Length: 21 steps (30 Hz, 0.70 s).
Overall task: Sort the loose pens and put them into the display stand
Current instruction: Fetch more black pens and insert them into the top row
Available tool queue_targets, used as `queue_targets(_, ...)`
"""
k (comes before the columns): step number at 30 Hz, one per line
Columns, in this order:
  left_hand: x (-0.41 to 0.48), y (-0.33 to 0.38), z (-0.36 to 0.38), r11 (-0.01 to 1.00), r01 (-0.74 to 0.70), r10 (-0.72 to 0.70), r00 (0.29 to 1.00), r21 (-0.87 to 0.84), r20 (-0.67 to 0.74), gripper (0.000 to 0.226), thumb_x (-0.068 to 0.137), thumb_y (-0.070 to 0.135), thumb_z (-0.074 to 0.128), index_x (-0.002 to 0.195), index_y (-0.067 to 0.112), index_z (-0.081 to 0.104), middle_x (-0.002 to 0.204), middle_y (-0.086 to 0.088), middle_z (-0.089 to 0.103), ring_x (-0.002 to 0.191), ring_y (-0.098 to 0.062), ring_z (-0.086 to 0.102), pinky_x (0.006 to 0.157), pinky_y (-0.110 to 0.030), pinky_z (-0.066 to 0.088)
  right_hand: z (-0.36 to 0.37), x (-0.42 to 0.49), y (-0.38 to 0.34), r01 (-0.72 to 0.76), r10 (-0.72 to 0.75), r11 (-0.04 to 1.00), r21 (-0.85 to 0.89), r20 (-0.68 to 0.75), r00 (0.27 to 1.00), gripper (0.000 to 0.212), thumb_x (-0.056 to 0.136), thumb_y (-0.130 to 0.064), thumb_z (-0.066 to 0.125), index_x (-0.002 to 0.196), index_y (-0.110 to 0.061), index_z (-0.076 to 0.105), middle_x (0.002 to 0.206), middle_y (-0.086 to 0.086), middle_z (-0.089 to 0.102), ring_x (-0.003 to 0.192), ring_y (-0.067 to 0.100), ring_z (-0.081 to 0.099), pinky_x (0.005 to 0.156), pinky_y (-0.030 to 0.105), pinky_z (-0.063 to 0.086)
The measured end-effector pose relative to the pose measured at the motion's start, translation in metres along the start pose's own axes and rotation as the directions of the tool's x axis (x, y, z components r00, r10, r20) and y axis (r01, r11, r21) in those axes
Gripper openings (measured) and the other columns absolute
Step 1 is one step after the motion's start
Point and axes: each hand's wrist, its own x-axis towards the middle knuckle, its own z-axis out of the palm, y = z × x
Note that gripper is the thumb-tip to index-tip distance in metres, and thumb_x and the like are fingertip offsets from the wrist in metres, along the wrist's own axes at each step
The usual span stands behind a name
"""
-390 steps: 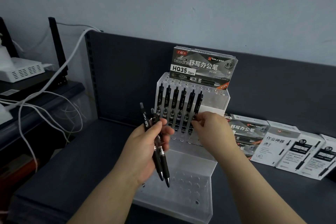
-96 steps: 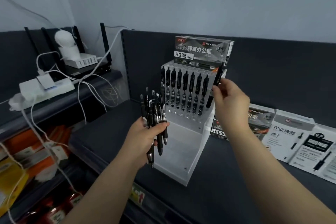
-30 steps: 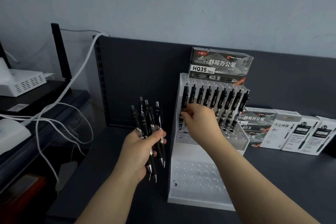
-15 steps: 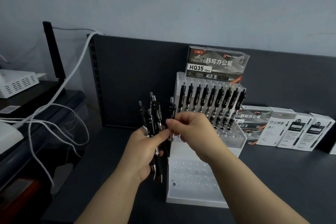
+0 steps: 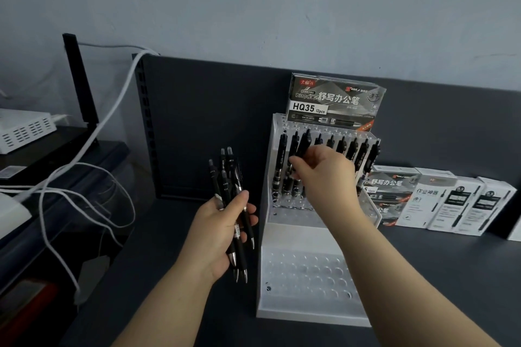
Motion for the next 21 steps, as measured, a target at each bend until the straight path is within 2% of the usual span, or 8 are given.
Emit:
queue_targets(4,0.000,0.000,0.001,1.000,-0.002,0.002,1.000,-0.003,-0.014,0.009,0.090,0.020,0.060,0.087,0.013,0.063,0.078,-0.001,0.069,0.068,-0.012,0.066,0.054,-0.024,0.043,0.005,-0.001,0.001,0.036,-0.029,0.985,-0.168,0.047,0.998,0.026,0.091,-0.030,0.057,0.088,-0.004,0.059,0.074,0.009,0.066,0.065,0.022,0.060,0.054,0.026,0.044)
queue_targets(7,-0.001,0.000,0.002,1.000,-0.013,0.013,1.000,-0.002,-0.004,0.008,0.089,0.018,0.060,0.085,0.012,0.063,0.077,-0.001,0.069,0.069,-0.013,0.067,0.054,-0.024,0.044,0.006,-0.002,-0.002,0.064,-0.054,0.974,-0.217,0.055,0.997,0.023,0.092,-0.029,0.056,0.084,-0.007,0.055,0.067,0.004,0.058,0.059,0.019,0.052,0.049,0.023,0.037)
queue_targets(10,-0.004,0.000,0.004,0.999,-0.036,0.035,0.999,0.005,0.022,0.006,0.089,0.017,0.061,0.088,0.012,0.064,0.074,0.000,0.071,0.067,-0.012,0.068,0.050,-0.022,0.046,0.006,0.001,-0.004,0.051,-0.032,0.970,-0.240,0.082,0.996,0.026,0.092,-0.029,0.055,0.082,-0.005,0.054,0.064,0.004,0.056,0.059,0.021,0.053,0.049,0.025,0.037)
queue_targets(15,-0.006,0.002,0.006,0.996,-0.085,0.083,0.995,0.031,0.055,0.005,0.088,0.012,0.061,0.093,0.012,0.065,0.076,-0.001,0.074,0.066,-0.013,0.070,0.048,-0.021,0.045,0.005,0.002,-0.005,0.071,-0.016,0.944,-0.321,0.172,0.985,0.024,0.091,-0.028,0.057,0.084,-0.005,0.057,0.073,0.009,0.062,0.070,0.027,0.059,0.056,0.027,0.042)
queue_targets(18,-0.007,0.002,0.007,0.995,-0.101,0.099,0.993,0.025,0.066,0.007,0.087,0.012,0.063,0.093,0.011,0.065,0.079,-0.004,0.075,0.067,-0.013,0.071,0.050,-0.023,0.050,0.001,-0.006,-0.001,0.073,-0.023,0.957,-0.282,0.176,0.984,0.020,0.088,-0.030,0.062,0.085,-0.012,0.053,0.071,-0.002,0.055,0.071,0.018,0.055,0.059,0.025,0.038)
queue_targets(21,-0.008,0.000,0.009,0.992,-0.123,0.120,0.990,0.030,0.079,0.006,0.086,0.010,0.064,0.091,0.011,0.066,0.080,-0.005,0.075,0.070,-0.016,0.071,0.069,-0.039,0.053,-0.006,-0.025,-0.006,0.049,-0.043,0.997,-0.052,0.111,0.993,0.017,0.086,-0.034,0.064,0.090,-0.018,0.058,0.073,-0.009,0.058,0.068,0.008,0.056,0.057,0.016,0.042)
